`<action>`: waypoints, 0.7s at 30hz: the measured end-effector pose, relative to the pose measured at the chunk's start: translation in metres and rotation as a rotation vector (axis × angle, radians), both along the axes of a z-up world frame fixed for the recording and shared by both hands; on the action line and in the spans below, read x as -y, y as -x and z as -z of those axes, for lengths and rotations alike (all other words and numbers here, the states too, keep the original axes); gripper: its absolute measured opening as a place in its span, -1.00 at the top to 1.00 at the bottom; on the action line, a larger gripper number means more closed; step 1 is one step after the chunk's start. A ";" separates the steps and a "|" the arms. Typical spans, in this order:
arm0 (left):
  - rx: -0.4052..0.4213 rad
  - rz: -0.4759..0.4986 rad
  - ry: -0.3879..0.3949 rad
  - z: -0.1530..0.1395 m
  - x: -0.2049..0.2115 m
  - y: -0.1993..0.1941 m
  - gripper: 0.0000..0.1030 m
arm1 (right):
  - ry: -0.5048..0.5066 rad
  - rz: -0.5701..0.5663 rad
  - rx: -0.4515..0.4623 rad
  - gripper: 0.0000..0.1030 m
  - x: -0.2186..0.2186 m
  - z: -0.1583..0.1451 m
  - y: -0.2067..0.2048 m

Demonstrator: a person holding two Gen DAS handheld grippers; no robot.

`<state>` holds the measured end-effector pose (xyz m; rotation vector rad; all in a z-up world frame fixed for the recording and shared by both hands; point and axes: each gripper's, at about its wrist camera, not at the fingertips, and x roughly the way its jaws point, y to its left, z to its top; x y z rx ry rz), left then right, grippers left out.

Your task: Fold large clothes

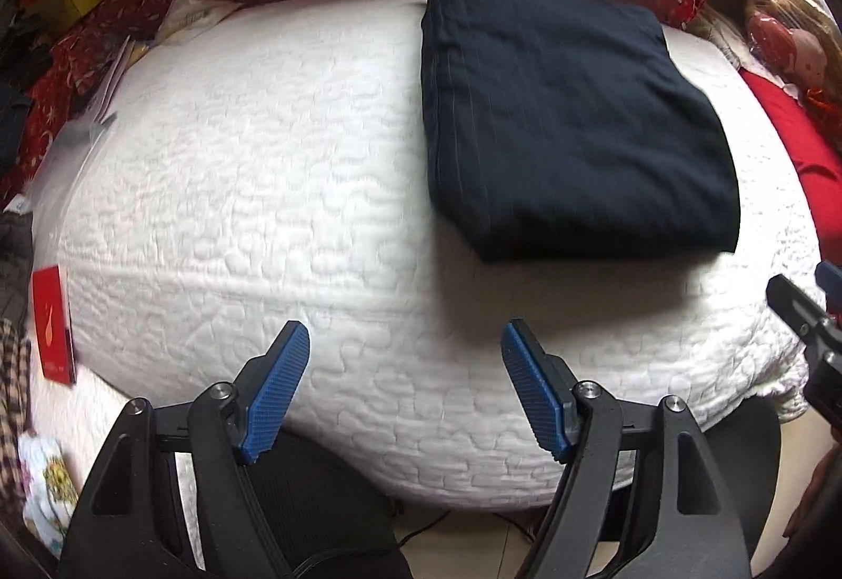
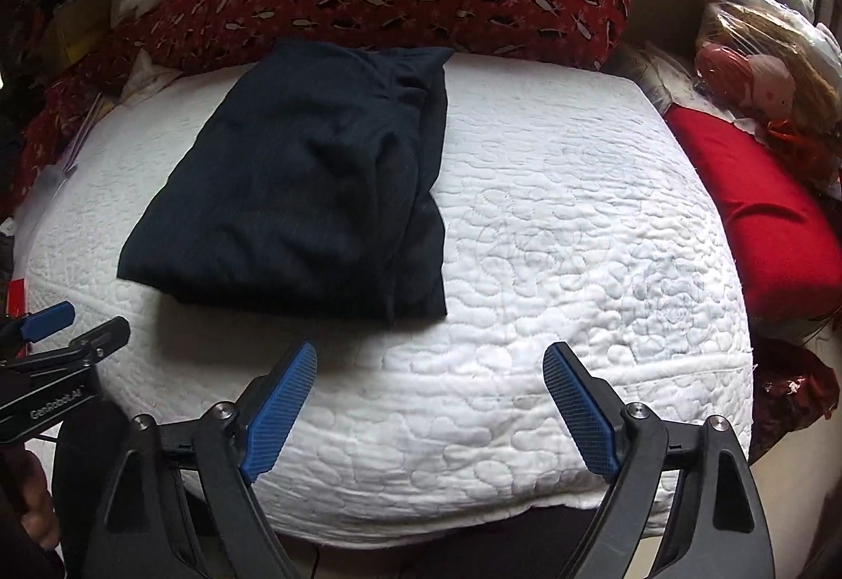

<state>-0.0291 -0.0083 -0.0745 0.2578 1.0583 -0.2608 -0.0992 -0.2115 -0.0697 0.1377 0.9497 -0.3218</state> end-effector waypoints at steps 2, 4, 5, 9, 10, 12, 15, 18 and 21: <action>0.006 0.006 -0.015 0.002 0.001 0.004 -0.47 | 0.019 -0.001 0.008 -0.74 -0.002 -0.001 0.005; 0.027 0.011 -0.039 0.002 0.001 0.012 -0.46 | 0.037 -0.002 0.033 -0.75 -0.004 -0.006 0.010; 0.032 0.014 -0.045 0.002 0.003 0.014 -0.46 | 0.044 0.003 0.044 -0.75 -0.004 -0.009 0.012; 0.053 0.026 -0.051 -0.001 0.007 0.026 -0.46 | 0.052 0.016 0.068 -0.78 -0.005 -0.016 0.018; 0.057 0.030 -0.050 -0.003 0.008 0.027 -0.46 | 0.056 0.016 0.073 -0.78 -0.006 -0.017 0.019; 0.064 0.035 -0.042 -0.005 0.009 0.030 -0.47 | 0.062 0.017 0.085 -0.78 -0.007 -0.019 0.021; 0.067 0.042 -0.026 -0.008 0.010 0.032 -0.47 | 0.071 0.016 0.100 -0.78 -0.009 -0.022 0.025; 0.080 0.045 -0.009 -0.012 0.010 0.035 -0.47 | 0.065 0.023 0.113 -0.78 -0.009 -0.023 0.028; 0.097 0.052 0.009 -0.016 0.010 0.038 -0.47 | 0.069 0.023 0.118 -0.78 -0.010 -0.024 0.030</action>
